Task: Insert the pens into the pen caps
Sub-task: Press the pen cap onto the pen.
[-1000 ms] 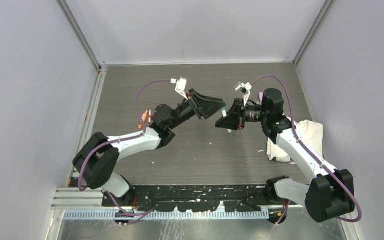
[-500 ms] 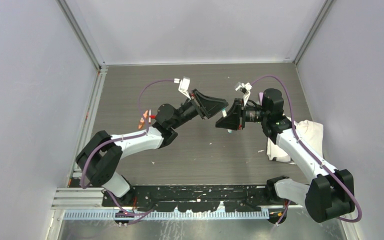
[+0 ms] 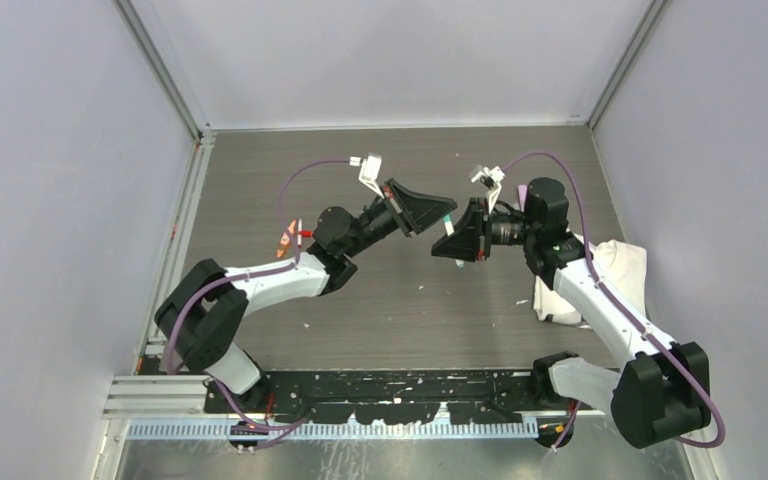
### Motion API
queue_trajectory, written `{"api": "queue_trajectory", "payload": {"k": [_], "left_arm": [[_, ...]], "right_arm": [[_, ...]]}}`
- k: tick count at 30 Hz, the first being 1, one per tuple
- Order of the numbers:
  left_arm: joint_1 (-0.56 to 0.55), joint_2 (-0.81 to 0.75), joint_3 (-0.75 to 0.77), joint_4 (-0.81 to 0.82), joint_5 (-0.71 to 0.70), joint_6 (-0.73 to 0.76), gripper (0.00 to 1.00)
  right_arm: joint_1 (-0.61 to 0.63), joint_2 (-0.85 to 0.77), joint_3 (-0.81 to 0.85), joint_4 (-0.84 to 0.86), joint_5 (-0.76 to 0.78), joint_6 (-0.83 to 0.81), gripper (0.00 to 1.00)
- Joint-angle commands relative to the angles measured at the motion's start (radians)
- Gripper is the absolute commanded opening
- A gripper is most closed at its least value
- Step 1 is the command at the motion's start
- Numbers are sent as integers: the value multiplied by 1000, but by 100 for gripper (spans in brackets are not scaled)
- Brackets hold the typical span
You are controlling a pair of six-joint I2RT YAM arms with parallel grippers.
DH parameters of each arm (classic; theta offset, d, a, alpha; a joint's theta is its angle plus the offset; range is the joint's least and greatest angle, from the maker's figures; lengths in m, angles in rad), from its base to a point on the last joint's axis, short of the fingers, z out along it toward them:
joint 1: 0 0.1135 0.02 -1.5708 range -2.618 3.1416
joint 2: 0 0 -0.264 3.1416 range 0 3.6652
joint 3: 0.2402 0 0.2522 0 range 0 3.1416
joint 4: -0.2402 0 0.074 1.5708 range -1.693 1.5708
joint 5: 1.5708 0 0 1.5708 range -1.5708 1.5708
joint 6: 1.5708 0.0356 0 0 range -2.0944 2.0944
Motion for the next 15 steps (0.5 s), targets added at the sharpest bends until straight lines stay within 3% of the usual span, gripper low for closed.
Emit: {"api": "queue_trajectory", "payload": {"k": [1, 5, 7, 9, 12, 15], "left_arm": [[-37, -41, -32, 34, 39, -4, 1], [-104, -111, -84, -133, -64, 70, 1], [-194, -177, -91, -294, -197, 185, 0], [-275, -229, -93, -399, -325, 288, 1], [-324, -229, -124, -343, -377, 254, 1], [-333, -179, -189, -148, -369, 143, 1]], "right_arm": [[4, -43, 46, -21, 12, -33, 1], [5, -57, 72, -108, 24, -118, 1], [7, -64, 117, -278, 43, -249, 1], [9, -69, 139, -340, 67, -306, 1], [12, -69, 160, -409, 100, -378, 1], [15, -78, 171, -433, 110, -404, 1]]}}
